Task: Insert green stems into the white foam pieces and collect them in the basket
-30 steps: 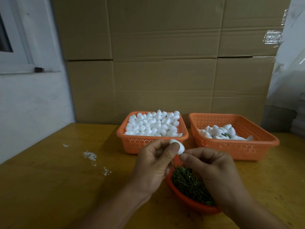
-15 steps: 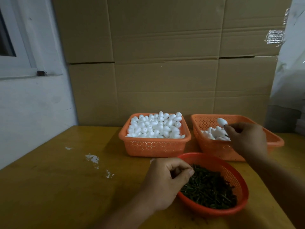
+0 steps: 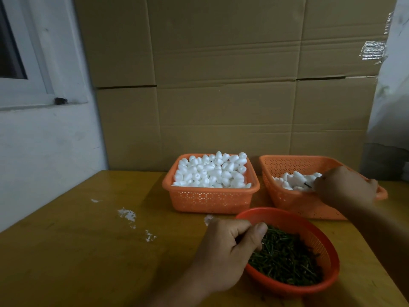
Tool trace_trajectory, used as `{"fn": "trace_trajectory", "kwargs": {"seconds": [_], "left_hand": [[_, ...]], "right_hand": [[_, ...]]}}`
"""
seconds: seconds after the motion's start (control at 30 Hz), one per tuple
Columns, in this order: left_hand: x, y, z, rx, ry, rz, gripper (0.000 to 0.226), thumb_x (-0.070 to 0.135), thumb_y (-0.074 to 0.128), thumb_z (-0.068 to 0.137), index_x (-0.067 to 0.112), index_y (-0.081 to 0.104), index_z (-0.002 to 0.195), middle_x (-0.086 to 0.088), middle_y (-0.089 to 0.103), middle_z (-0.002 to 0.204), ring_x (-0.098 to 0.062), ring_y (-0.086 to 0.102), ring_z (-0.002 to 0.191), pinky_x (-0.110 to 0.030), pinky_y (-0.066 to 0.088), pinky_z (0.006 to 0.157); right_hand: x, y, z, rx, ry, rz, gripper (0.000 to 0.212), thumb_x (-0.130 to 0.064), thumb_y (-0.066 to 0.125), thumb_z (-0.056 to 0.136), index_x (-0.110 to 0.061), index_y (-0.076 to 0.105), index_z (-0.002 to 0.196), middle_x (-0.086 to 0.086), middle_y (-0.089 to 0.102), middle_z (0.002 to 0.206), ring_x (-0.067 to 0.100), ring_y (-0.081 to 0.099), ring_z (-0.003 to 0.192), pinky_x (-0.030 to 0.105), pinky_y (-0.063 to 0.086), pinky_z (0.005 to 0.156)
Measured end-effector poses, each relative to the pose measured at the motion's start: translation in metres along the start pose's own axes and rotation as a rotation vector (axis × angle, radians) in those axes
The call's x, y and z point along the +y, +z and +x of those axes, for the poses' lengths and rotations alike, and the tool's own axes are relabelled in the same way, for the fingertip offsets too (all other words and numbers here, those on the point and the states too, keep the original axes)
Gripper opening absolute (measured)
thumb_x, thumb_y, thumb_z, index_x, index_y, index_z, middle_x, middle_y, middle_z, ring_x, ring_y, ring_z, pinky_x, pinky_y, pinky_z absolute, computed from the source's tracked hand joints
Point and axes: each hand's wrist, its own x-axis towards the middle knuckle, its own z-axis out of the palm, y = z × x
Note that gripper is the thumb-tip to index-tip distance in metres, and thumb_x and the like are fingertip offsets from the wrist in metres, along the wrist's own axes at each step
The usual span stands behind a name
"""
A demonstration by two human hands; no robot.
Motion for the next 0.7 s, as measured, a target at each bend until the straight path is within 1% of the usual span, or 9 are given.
{"fn": "trace_trajectory", "kwargs": {"seconds": [0.1,0.17,0.23,0.3,0.37,0.43,0.5,0.57,0.7], "left_hand": [[0.001,-0.001,-0.001,-0.002,0.002,0.004,0.045,0.051,0.053,0.098,0.017,0.066,0.072,0.016,0.048,0.049,-0.003,0.047,0.048,-0.015,0.034,0.052],[0.001,-0.002,0.000,0.009,0.003,0.023,0.041,0.047,0.054,0.099,0.015,0.066,0.076,0.015,0.050,0.054,-0.003,0.048,0.052,-0.014,0.034,0.054],[0.000,-0.002,0.000,0.024,0.001,0.034,0.037,0.043,0.056,0.099,0.015,0.065,0.076,0.013,0.051,0.056,-0.005,0.049,0.054,-0.015,0.035,0.054],[0.000,-0.001,-0.001,0.022,-0.002,0.037,0.036,0.039,0.058,0.099,0.013,0.064,0.075,0.011,0.051,0.057,-0.007,0.048,0.053,-0.016,0.036,0.053],[0.000,0.000,-0.001,0.021,-0.005,0.041,0.033,0.036,0.060,0.098,0.014,0.064,0.074,0.012,0.051,0.057,-0.007,0.049,0.054,-0.017,0.037,0.053],[0.000,0.000,0.000,0.043,-0.004,0.036,0.030,0.033,0.063,0.096,0.015,0.064,0.072,0.012,0.051,0.057,-0.006,0.048,0.053,-0.018,0.037,0.052],[0.000,-0.003,0.002,0.074,0.001,0.020,0.028,0.030,0.067,0.094,0.017,0.063,0.070,0.011,0.052,0.056,-0.005,0.046,0.052,-0.020,0.037,0.051],[0.001,-0.009,0.004,0.104,-0.015,0.023,0.026,0.027,0.070,0.092,0.020,0.063,0.069,0.011,0.053,0.055,-0.004,0.047,0.051,-0.019,0.038,0.051],[-0.004,-0.029,0.020,0.183,-0.085,0.081,0.025,0.022,0.076,0.088,0.021,0.062,0.067,0.013,0.055,0.054,-0.001,0.049,0.052,-0.022,0.047,0.051]], "right_hand": [[0.000,-0.006,-0.011,0.054,-0.061,0.076,0.038,-0.028,0.053,0.092,-0.015,0.059,0.056,0.004,0.057,0.056,0.023,0.052,0.059,0.049,0.041,0.090],[-0.001,-0.012,-0.024,0.068,-0.133,0.202,0.039,-0.023,0.052,0.093,-0.012,0.059,0.056,0.007,0.056,0.053,0.028,0.054,0.054,0.042,0.046,0.070],[-0.005,-0.020,-0.043,0.020,-0.201,0.367,0.034,-0.020,0.054,0.096,-0.015,0.068,0.064,0.009,0.060,0.055,0.032,0.056,0.051,0.039,0.046,0.054],[-0.010,-0.029,-0.064,-0.037,-0.268,0.526,0.024,-0.020,0.054,0.097,-0.023,0.075,0.085,0.004,0.068,0.064,0.024,0.057,0.047,0.035,0.041,0.049],[-0.015,-0.036,-0.084,-0.040,-0.333,0.616,0.022,-0.019,0.056,0.096,-0.020,0.076,0.087,0.003,0.070,0.067,0.013,0.056,0.045,0.035,0.044,0.049],[-0.017,-0.038,-0.099,-0.041,-0.395,0.624,0.020,-0.021,0.058,0.093,-0.020,0.078,0.088,0.002,0.070,0.066,0.012,0.058,0.050,0.036,0.047,0.052],[-0.017,-0.038,-0.111,-0.076,-0.431,0.618,0.017,-0.023,0.062,0.093,-0.026,0.077,0.100,-0.008,0.070,0.073,0.006,0.062,0.060,0.030,0.047,0.056],[-0.016,-0.034,-0.119,-0.106,-0.462,0.580,0.022,-0.025,0.067,0.092,-0.026,0.074,0.112,-0.018,0.067,0.082,-0.003,0.062,0.076,0.021,0.046,0.066],[-0.012,-0.033,-0.124,-0.180,-0.527,0.530,0.028,-0.032,0.069,0.088,-0.032,0.071,0.116,-0.025,0.066,0.087,-0.003,0.065,0.087,0.030,0.054,0.084]]}}
